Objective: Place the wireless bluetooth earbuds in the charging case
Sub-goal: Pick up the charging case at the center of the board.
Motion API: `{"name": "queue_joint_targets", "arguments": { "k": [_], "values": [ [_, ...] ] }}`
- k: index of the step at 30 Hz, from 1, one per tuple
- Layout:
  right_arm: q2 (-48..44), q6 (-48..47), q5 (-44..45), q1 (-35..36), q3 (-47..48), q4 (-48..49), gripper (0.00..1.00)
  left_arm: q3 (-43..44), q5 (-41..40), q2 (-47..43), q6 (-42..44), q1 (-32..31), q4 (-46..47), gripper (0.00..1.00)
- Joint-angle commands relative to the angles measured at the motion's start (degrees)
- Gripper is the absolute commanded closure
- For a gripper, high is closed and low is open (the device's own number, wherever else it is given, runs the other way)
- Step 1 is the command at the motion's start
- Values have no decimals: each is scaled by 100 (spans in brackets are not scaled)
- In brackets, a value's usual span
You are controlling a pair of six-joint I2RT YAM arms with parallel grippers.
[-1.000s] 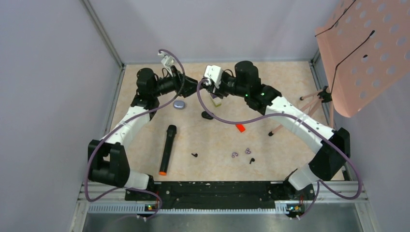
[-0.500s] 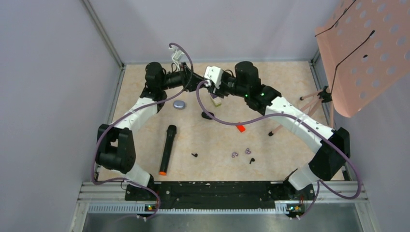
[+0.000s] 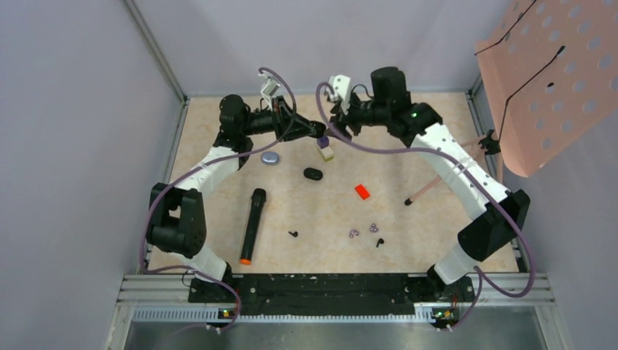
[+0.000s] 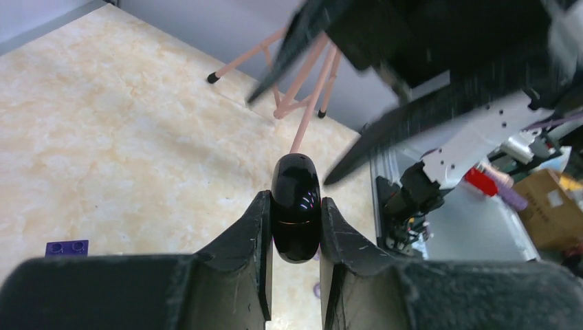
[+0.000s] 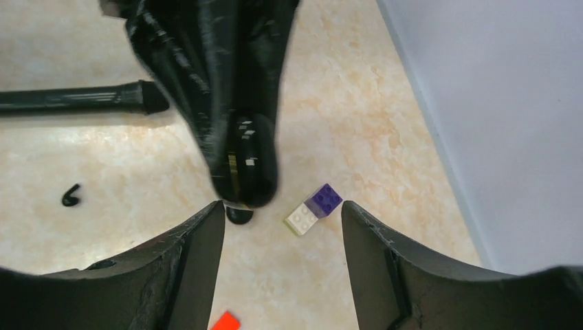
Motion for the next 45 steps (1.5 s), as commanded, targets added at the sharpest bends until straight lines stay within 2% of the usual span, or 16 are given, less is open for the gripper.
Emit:
{"name": "queue_joint_targets", "arguments": {
  "k": [1, 6, 12, 19, 23, 28, 29, 32, 33, 37, 40, 45],
  "values": [
    [354, 410, -1476, -480, 1242, -1835, 38, -362, 559, -441, 1119, -22, 460, 100],
    [447, 135, -1867, -494, 1337, -2147, 43, -617, 604, -674, 1794, -78, 532, 100],
    [627, 394, -2458, -487, 1322, -2153, 49, -656, 453, -772, 2028, -185, 549, 100],
    [713, 587, -2433, -383, 1343, -1899, 52, -719, 369, -835, 2001, -320, 571, 100],
    [779, 629, -2495, -337, 1397, -1849, 63, -767, 331, -884, 2002, -385, 524, 100],
    [753, 584, -2456, -323, 1324, -1853, 83, -787, 273, -926, 2041, -391, 423, 99],
    [740, 556, -2419, -326, 1314, -1853, 88, -782, 226, -926, 2054, -389, 366, 93],
    [667, 475, -2242, -325, 1340, -1861, 92, -768, -11, -994, 2425, -391, -262, 60],
    [641, 441, -2175, -325, 1352, -1862, 93, -793, -59, -1049, 2661, -390, -523, 54],
    [575, 157, -1952, -301, 1417, -2016, 95, -932, -124, -1177, 3039, -391, -945, 50],
    [559, 106, -1878, -282, 1400, -2055, 95, -954, -60, -1144, 2871, -391, -873, 55],
    [557, 60, -1833, -213, 1394, -2064, 95, -930, -67, -1068, 2708, -400, -673, 57]
  ]
}}
